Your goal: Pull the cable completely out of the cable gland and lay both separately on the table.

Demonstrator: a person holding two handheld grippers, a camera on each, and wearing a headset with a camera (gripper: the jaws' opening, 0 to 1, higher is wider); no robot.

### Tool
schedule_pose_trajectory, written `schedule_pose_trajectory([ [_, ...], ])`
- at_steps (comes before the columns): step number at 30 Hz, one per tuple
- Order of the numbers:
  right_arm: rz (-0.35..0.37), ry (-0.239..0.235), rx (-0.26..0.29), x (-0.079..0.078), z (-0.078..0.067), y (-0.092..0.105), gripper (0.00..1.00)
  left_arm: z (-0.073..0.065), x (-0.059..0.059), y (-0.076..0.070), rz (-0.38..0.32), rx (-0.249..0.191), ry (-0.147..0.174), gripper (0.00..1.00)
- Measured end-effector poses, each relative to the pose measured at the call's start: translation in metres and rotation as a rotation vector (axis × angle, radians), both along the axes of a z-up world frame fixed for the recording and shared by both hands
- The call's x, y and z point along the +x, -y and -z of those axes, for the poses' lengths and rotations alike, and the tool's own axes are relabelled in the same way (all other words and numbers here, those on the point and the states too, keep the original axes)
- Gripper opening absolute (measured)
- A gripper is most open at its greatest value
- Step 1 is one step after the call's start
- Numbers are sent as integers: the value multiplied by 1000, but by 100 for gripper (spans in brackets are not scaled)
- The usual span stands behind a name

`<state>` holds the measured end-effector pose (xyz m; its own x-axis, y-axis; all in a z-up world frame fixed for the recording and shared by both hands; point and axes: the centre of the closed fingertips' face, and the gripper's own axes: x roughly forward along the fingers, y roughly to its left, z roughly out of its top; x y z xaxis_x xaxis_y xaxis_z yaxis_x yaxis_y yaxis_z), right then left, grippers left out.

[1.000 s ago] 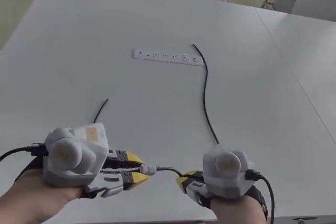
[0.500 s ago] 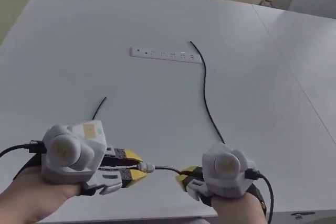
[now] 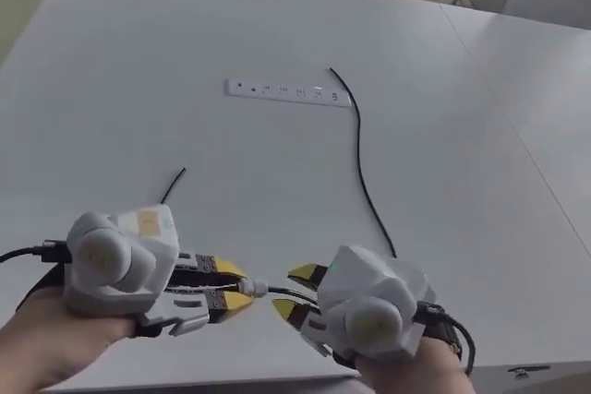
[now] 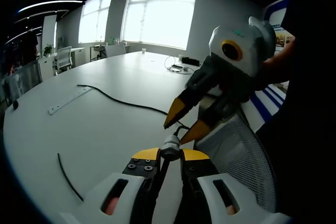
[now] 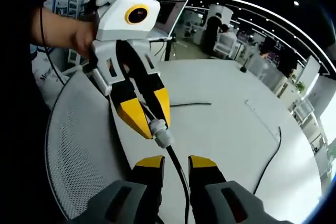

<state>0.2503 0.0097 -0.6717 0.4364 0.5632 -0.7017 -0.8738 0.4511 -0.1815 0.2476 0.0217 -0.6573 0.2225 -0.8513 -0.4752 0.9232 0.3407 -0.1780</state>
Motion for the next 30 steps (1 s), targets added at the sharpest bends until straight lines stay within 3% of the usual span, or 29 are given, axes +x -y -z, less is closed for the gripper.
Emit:
schedule_pose_trajectory([
  [7, -41, 35, -29, 5, -1, -6, 5, 0, 2, -4, -6, 1, -1, 15],
  [17, -40, 41, -26, 6, -4, -6, 0, -3, 5, -4, -7, -10, 5, 15],
  [28, 38, -14, 6, 13, 3, 4, 0, -2, 11, -7, -16, -8, 16, 15],
  [30, 81, -44, 20, 16, 7, 8, 0, -2, 13, -8, -19, -6, 17, 15],
])
